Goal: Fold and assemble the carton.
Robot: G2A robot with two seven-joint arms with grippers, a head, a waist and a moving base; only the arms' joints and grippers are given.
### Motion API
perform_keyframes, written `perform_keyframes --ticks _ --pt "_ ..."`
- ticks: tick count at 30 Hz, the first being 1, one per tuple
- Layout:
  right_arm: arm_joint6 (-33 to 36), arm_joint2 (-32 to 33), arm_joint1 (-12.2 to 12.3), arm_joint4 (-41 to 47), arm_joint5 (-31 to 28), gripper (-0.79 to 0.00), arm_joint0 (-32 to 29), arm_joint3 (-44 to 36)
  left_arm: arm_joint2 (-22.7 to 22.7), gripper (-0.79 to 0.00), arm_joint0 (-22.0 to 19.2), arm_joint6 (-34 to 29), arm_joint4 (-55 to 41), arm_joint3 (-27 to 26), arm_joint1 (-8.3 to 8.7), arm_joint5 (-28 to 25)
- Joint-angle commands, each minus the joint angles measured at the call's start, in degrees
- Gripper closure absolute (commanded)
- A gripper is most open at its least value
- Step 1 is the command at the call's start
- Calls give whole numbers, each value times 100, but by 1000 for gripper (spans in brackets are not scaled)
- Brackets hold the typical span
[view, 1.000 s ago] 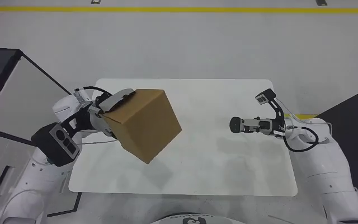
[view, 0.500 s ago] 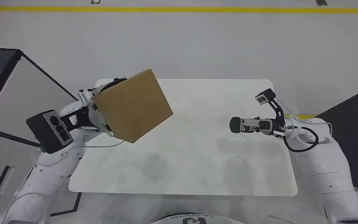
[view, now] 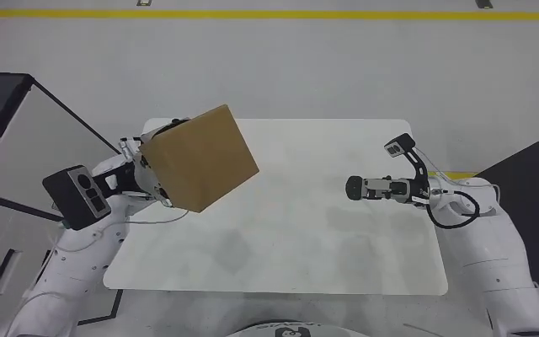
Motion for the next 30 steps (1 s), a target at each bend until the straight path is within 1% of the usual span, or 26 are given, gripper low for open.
perform_keyframes --ticks 1,6,8,11,17,20,23,27,30 --pt "0 0 0 0 0 -785 0 0 -15 0 21 -71 63 24 0 -37" --pt "0 0 0 0 0 -785 0 0 -102 0 68 -635 521 141 33 -256" --pt "0 0 0 0 0 -785 0 0 -118 0 147 -822 367 239 33 -353" --pt "0 0 0 0 0 -785 0 0 -196 0 211 -1077 141 400 29 -344" --pt "0 0 0 0 0 -785 0 0 -196 0 211 -1077 141 400 29 -344" --pt "0 0 0 0 0 -785 0 0 -141 0 225 -1515 -11 447 10 -347" --pt "0 0 0 0 0 -785 0 0 -24 0 112 -1940 -244 687 -17 -577" --pt "0 0 0 0 0 -785 0 0 196 0 -123 -2241 -528 1202 -85 -701" --pt "0 0 0 0 0 -785 0 0 462 0 -315 -2348 -704 1642 -154 -888"
